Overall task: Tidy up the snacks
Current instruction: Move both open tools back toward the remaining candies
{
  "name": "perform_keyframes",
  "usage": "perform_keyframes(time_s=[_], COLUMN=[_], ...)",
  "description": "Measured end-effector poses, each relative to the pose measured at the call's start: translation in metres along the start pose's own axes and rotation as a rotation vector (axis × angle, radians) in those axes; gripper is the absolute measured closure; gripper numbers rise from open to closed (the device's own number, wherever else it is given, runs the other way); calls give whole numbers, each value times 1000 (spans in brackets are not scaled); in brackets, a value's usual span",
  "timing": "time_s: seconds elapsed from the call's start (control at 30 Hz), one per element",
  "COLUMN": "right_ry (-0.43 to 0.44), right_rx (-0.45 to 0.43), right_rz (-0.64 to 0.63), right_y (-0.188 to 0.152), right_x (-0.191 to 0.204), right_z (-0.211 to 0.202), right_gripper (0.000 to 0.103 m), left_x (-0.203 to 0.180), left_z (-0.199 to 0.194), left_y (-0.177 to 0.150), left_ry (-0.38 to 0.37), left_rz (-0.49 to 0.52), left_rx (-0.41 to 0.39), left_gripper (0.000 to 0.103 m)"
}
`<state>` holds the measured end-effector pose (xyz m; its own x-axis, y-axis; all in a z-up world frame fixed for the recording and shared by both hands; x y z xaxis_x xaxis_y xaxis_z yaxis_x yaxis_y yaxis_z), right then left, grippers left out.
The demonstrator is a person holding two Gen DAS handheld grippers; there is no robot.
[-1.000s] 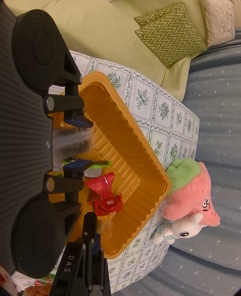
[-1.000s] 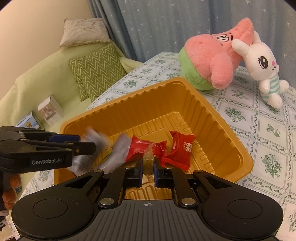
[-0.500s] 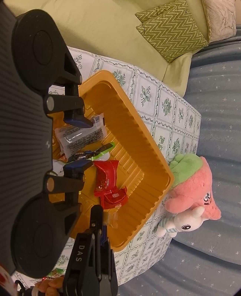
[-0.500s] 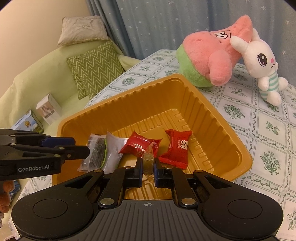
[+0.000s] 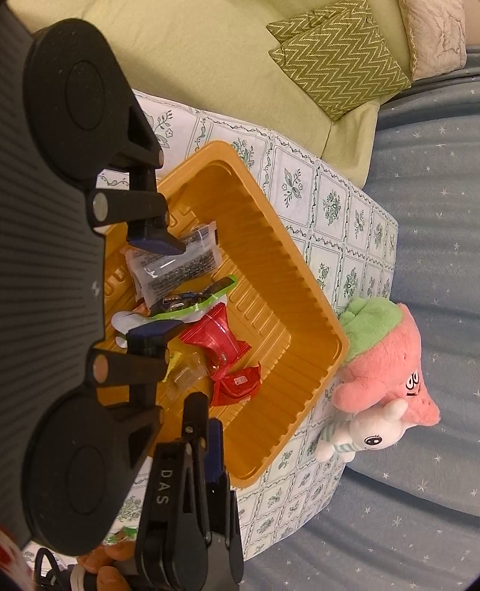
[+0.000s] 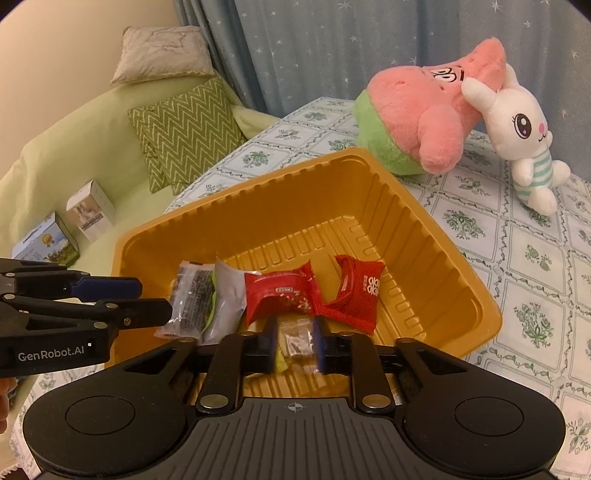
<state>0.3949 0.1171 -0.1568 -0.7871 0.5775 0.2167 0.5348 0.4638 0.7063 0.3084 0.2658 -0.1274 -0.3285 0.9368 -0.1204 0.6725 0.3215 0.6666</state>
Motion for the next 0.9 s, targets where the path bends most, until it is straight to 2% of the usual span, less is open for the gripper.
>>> perform_keyframes(time_s=[0.07,0.4,0.47,0.57,0.9], right_ry=[-2,13,6,-1,-20], right_rx=[-18,-61,-70,-85,-116], right_rz=[13,59,66,75,100], right_y=[-1,-14,-20,-28,-63], right_x=[0,2,2,1,-12], right_z=[-6,-39,-48,-63,-118], right_gripper=[55,47,38,30,27], left_x=[-2,-18,-23,-33,-76], left_z=[-4,-32,-39,-51,-84], left_y=[-2,-15,-19,-26,-56], left_ry=[-2,-13,-13,-13,-35], left_rz=[2,11,18,27,52], left_rx=[-3,-19,-23,-29,-19], left_gripper=[68,65,64,64,64])
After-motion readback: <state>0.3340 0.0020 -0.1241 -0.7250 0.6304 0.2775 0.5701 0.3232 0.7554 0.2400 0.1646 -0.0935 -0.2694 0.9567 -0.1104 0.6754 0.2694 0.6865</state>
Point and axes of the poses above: each gripper's, at about its wrist camera, not at the fingertips, and z roughly the way its jaws point, x to its left, y to its top, the point moved 5 cm from there along z, roughly the way its jaws point, and after that the axes turned 5 degrees about -x, right-handed, at the moved point
